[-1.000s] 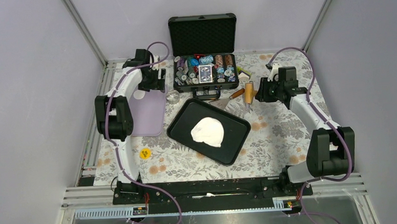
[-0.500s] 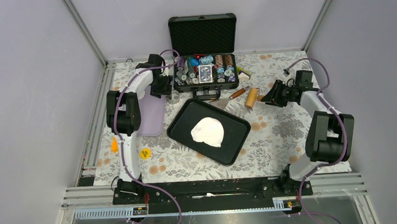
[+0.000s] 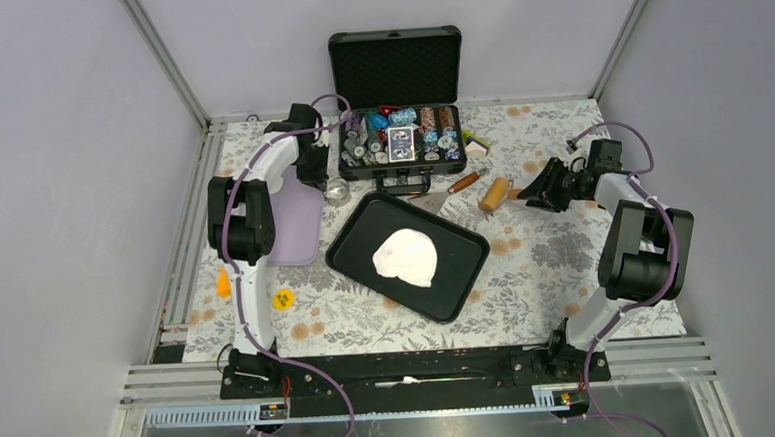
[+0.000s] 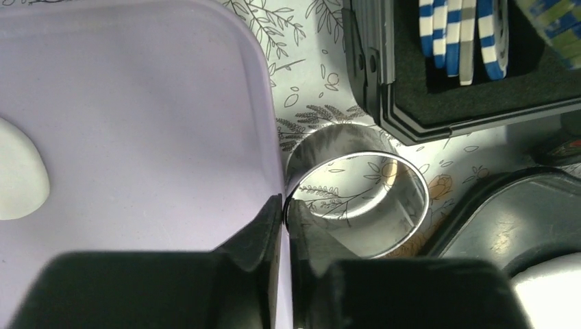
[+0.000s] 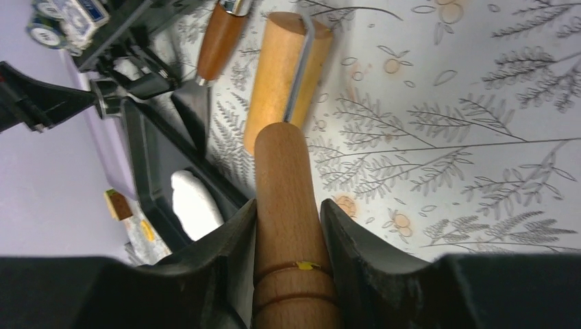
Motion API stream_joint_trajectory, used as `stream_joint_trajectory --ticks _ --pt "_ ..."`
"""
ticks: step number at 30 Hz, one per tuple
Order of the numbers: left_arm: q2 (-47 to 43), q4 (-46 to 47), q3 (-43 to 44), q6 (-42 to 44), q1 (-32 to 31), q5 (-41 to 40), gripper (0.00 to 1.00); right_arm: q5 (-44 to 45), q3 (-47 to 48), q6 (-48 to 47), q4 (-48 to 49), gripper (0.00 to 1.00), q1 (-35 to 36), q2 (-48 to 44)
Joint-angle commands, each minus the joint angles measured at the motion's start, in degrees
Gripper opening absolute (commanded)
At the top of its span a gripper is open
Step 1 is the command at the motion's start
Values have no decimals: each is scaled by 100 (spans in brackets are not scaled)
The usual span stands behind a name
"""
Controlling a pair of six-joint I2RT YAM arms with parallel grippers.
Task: Roll out the dumpling wrappers from the dough
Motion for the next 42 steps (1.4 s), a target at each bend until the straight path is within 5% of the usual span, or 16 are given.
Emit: stream_joint_trajectory --ticks 1,8,15,25,36,42 --pt "54 31 354 -89 19 103 3 940 62 -459 -818 46 -4 -32" --pt "-237 -47 502 -189 20 288 0 1493 239 -650 -1124 64 -29 -182" --pt "-941 -195 352 -229 11 721 0 2059 292 -870 -1168 99 -32 -907" --pt "-2104 -318 -671 385 -737 1192 0 2657 270 -1335 -1159 100 -32 -1775" --pt "-1745 -247 -961 732 -2711 733 0 -30 -210 -883 -26 100 46 -2720" --pt "-1882 23 -1417 841 -3217 833 0 -166 -520 -1150 82 100 197 -3009"
